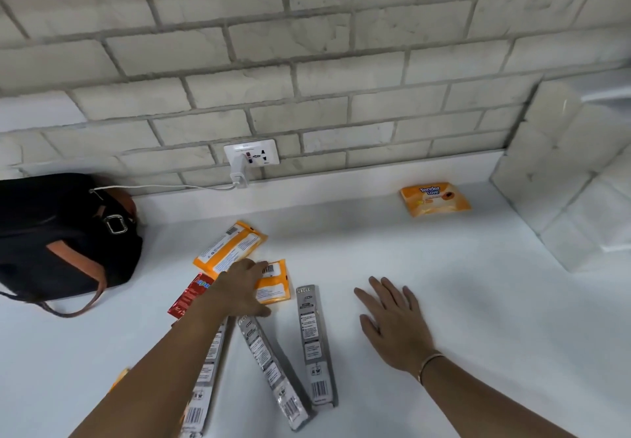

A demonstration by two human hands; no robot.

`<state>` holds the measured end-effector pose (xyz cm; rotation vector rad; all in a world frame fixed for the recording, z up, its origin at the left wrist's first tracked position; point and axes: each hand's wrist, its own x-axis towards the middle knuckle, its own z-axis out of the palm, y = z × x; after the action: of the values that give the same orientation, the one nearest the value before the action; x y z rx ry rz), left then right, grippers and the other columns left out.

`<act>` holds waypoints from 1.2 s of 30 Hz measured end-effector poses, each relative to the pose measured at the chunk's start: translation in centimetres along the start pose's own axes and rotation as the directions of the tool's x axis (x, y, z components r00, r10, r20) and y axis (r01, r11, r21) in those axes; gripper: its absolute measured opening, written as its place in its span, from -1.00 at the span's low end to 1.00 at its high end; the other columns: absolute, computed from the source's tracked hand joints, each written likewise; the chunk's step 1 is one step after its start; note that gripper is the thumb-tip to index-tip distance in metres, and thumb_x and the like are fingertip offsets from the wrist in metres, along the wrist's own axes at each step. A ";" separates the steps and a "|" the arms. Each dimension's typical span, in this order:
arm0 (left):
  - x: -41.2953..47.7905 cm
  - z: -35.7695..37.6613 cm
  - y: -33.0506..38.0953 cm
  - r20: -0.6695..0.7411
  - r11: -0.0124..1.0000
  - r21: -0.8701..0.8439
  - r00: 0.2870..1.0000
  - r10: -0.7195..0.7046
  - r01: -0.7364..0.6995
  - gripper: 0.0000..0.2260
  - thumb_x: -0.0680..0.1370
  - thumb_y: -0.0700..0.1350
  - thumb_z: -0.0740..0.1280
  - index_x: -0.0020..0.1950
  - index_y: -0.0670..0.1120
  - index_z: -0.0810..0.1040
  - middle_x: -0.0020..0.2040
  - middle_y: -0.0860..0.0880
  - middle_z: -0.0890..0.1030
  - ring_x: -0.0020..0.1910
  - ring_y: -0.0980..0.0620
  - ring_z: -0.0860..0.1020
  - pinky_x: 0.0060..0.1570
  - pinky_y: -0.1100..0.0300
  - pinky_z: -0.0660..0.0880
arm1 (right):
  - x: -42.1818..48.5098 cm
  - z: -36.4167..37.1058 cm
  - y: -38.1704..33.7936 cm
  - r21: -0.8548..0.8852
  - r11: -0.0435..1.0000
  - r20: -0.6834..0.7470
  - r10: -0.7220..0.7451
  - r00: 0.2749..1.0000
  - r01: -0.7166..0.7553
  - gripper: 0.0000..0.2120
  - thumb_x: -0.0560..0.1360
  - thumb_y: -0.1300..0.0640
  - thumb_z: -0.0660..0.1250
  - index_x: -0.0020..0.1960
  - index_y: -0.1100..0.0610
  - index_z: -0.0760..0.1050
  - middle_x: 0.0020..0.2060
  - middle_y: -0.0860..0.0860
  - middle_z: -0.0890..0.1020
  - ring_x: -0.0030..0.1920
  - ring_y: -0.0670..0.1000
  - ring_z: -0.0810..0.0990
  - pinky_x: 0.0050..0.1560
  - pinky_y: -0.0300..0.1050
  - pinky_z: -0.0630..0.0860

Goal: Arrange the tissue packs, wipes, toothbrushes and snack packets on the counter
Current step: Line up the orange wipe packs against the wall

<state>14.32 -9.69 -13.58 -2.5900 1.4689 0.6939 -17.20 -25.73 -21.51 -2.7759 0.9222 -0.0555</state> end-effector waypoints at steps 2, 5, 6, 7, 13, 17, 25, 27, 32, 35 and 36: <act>0.2 0.2 -0.3 -0.063 1.000 0.011 0.998 0.012 -0.011 -0.01 0.34 0.26 0.53 0.65 0.03 0.15 0.48 -0.09 0.38 0.44 -0.10 0.36 0.32 -0.01 0.42 | -0.1 0.1 0.0 0.004 1.000 -0.009 0.001 1.000 -0.001 -0.48 0.64 -0.20 -0.03 0.59 -0.21 0.19 0.63 -0.06 0.20 0.64 0.02 0.09 0.57 0.14 -0.06; 0.0 0.4 0.2 -0.159 0.995 0.095 0.986 0.042 -0.027 -0.16 0.34 0.27 0.44 0.56 0.04 0.30 0.30 -0.05 0.53 0.27 -0.07 0.49 0.04 0.08 0.45 | -0.2 0.2 0.1 0.014 1.000 -0.016 0.003 1.000 -0.003 -0.48 0.64 -0.21 -0.04 0.60 -0.22 0.18 0.63 -0.08 0.17 0.64 0.01 0.06 0.58 0.14 -0.07; -0.1 0.4 0.5 -0.191 0.990 0.135 0.980 0.053 -0.027 -0.24 0.36 0.26 0.40 0.51 0.04 0.35 0.25 -0.03 0.57 0.21 -0.06 0.52 -0.03 0.10 0.45 | -0.2 0.2 0.1 0.022 1.000 -0.020 0.001 1.000 -0.001 -0.48 0.64 -0.20 -0.02 0.59 -0.22 0.19 0.63 -0.07 0.19 0.64 0.01 0.08 0.58 0.14 -0.05; -0.2 0.6 0.8 -0.217 0.987 0.159 0.974 0.066 -0.031 -0.33 0.40 0.24 0.35 0.48 0.04 0.39 0.20 -0.01 0.60 0.16 -0.05 0.54 -0.08 0.11 0.45 | -0.2 0.3 0.1 0.030 1.000 -0.025 0.000 1.000 0.001 -0.49 0.64 -0.20 0.00 0.58 -0.22 0.21 0.62 -0.06 0.21 0.63 0.02 0.10 0.58 0.15 -0.02; -0.1 1.6 1.4 -0.444 0.979 0.202 0.886 0.130 -0.043 -0.69 0.62 -0.04 0.22 0.32 -0.06 0.56 -0.08 -0.01 0.68 -0.13 -0.07 0.64 -0.31 0.15 0.42 | -0.2 0.6 0.2 0.047 0.999 -0.063 -0.019 0.998 0.022 -0.50 0.63 -0.18 0.05 0.57 -0.21 0.27 0.60 -0.05 0.28 0.61 0.04 0.17 0.58 0.17 0.05; -1.2 0.2 2.8 -0.648 0.998 -0.046 0.761 0.002 -0.041 -0.88 0.66 -0.13 0.27 0.02 -0.11 0.58 -0.31 -0.01 0.59 -0.40 -0.03 0.53 -0.44 0.18 0.33 | -0.2 0.6 0.4 0.052 0.998 -0.053 -0.024 0.998 0.027 -0.49 0.64 -0.19 0.04 0.58 -0.21 0.24 0.61 -0.05 0.25 0.63 0.04 0.13 0.57 0.16 -0.02; -5.8 0.0 12.9 -0.111 -0.372 -0.874 0.873 -0.475 -0.313 -0.81 0.68 -0.22 0.29 0.26 -0.16 0.61 0.10 -0.16 0.74 0.03 -0.12 0.72 0.06 -0.05 0.63 | 0.0 0.8 0.5 0.063 0.997 -0.071 -0.038 0.997 0.042 -0.51 0.62 -0.19 0.10 0.54 -0.22 0.31 0.57 -0.04 0.34 0.58 0.07 0.26 0.52 0.17 0.03; -5.8 0.3 14.6 -0.050 -0.488 -0.828 0.903 -0.428 -0.277 -0.78 0.67 -0.22 0.29 0.30 -0.18 0.59 0.13 -0.19 0.73 -0.06 -0.13 0.72 -0.10 -0.02 0.63 | 0.1 1.0 0.6 0.064 0.997 -0.076 -0.043 0.996 0.048 -0.51 0.62 -0.19 0.10 0.53 -0.22 0.32 0.57 -0.03 0.34 0.58 0.08 0.27 0.51 0.19 0.06; -5.2 0.0 16.4 -0.041 -0.581 -0.763 0.919 -0.393 -0.283 -0.76 0.65 -0.29 0.27 0.30 -0.15 0.58 0.21 -0.20 0.70 0.13 -0.16 0.66 0.25 -0.13 0.52 | 0.1 0.6 0.6 0.057 0.996 -0.071 -0.061 0.996 0.065 -0.53 0.61 -0.18 0.15 0.51 -0.18 0.35 0.53 0.01 0.41 0.55 0.12 0.34 0.47 0.21 0.12; -4.6 -0.5 16.6 -0.054 -0.632 -0.708 0.916 -0.398 -0.316 -0.73 0.65 -0.30 0.26 0.32 -0.12 0.56 0.26 -0.20 0.68 0.17 -0.14 0.66 0.27 -0.10 0.52 | -0.1 0.7 0.6 0.069 0.994 -0.052 -0.076 0.996 0.079 -0.53 0.63 -0.19 0.11 0.52 -0.19 0.34 0.55 0.00 0.37 0.57 0.11 0.30 0.49 0.20 0.06; -4.3 -0.6 16.8 -0.049 -0.648 -0.689 0.913 -0.404 -0.324 -0.70 0.64 -0.30 0.25 0.35 -0.12 0.54 0.25 -0.20 0.68 0.15 -0.13 0.67 0.21 -0.07 0.57 | -0.1 0.5 0.7 0.098 0.993 -0.033 -0.067 0.997 0.070 -0.52 0.63 -0.21 0.08 0.53 -0.19 0.33 0.57 -0.02 0.34 0.60 0.09 0.24 0.51 0.18 0.01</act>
<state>-1.33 -15.50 -8.74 -3.9271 -0.6210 3.2250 -17.68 -26.15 -22.11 -2.7214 0.8080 -0.1498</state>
